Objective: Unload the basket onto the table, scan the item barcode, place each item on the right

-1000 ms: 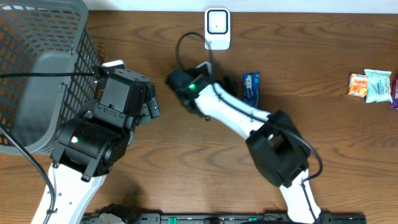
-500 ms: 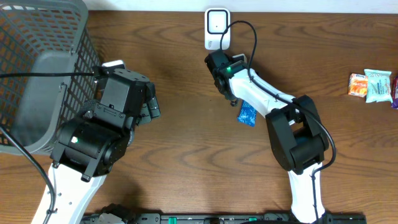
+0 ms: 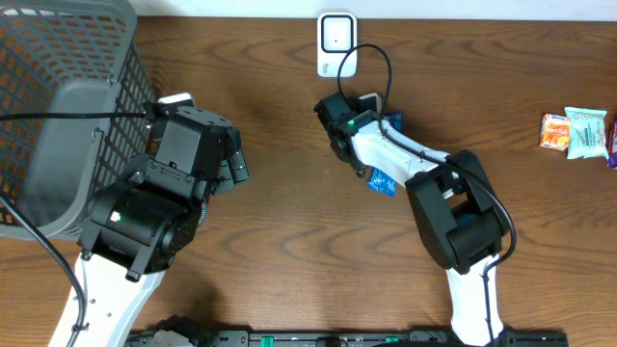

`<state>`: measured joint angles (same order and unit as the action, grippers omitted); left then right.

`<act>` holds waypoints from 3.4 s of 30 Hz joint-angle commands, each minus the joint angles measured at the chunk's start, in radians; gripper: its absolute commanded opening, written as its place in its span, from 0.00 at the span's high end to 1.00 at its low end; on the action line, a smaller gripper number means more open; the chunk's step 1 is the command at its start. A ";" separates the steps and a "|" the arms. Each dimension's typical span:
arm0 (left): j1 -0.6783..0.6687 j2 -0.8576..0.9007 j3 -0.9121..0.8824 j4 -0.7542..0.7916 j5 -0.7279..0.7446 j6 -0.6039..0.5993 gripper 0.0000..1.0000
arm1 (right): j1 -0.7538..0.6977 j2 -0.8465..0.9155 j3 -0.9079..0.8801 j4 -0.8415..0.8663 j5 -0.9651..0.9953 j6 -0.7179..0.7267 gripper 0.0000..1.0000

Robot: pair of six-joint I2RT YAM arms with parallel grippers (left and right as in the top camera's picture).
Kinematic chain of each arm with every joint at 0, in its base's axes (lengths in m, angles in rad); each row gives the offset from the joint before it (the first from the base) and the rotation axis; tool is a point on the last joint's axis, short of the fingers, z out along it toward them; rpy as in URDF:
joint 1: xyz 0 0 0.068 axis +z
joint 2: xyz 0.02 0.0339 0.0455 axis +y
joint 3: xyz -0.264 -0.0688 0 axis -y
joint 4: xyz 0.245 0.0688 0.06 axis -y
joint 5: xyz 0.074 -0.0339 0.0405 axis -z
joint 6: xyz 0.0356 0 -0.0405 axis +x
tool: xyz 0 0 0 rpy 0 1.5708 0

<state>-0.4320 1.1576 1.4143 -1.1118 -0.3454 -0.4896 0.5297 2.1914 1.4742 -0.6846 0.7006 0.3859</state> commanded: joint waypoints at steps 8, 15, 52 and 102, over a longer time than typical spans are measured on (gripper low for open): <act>0.006 0.000 0.005 -0.002 -0.010 0.010 0.02 | -0.092 0.014 -0.135 0.062 -0.156 0.010 0.63; 0.006 0.000 0.005 -0.002 -0.010 0.010 0.02 | -0.094 0.014 -0.134 0.024 -0.231 0.010 0.99; 0.006 0.000 0.005 -0.002 -0.010 0.010 0.02 | -0.639 0.019 -0.202 0.137 -1.679 -0.208 0.99; 0.006 0.000 0.005 -0.002 -0.010 0.010 0.02 | -0.339 -0.056 0.242 -0.556 -0.710 -0.113 0.99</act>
<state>-0.4320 1.1576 1.4143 -1.1118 -0.3454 -0.4896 0.1905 2.1616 1.6417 -1.2064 -0.0425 0.2607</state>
